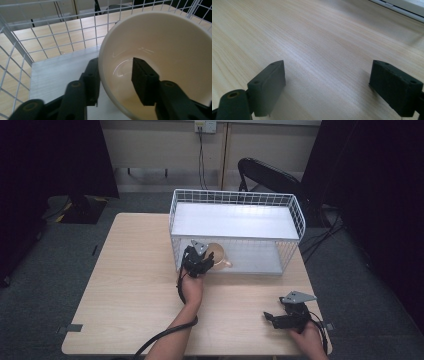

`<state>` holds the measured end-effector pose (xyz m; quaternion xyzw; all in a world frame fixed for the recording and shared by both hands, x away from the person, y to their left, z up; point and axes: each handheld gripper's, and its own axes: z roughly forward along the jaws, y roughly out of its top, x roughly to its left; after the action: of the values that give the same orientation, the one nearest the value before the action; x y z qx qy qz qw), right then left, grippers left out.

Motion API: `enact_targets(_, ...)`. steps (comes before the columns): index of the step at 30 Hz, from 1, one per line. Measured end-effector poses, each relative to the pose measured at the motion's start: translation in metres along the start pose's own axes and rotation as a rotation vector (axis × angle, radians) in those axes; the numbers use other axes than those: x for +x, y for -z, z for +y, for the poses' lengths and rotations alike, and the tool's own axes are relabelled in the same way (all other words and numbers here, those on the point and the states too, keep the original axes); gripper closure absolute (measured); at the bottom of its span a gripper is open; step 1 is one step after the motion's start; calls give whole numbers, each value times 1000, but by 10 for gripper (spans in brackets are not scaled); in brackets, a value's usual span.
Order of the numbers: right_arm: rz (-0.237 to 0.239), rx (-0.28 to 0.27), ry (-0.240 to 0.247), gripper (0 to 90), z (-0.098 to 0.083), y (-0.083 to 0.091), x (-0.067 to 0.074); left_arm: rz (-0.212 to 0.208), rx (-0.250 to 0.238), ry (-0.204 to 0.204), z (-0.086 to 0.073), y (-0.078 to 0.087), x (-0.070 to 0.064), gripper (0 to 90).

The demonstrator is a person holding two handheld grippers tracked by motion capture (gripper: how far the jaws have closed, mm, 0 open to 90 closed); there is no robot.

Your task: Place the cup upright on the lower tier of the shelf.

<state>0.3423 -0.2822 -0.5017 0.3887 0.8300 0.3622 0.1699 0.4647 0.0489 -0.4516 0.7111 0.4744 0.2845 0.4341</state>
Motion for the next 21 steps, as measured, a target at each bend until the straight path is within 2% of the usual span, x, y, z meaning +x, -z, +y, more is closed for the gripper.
enact_targets(2,-1,1,0,125,0,0,0,3,-5,-12,0,1,0,532)
enact_targets(7,0,0,0,125,0,0,0,13,-56,-19,0,3,2,391)
enact_targets(10,-1,1,0,125,0,0,0,4,-88,9,0,5,3,341)
enact_targets(20,0,0,0,125,0,0,0,-46,-123,16,10,13,2,291)
enact_targets(21,0,0,0,125,0,0,0,-45,-118,4,12,14,1,279)
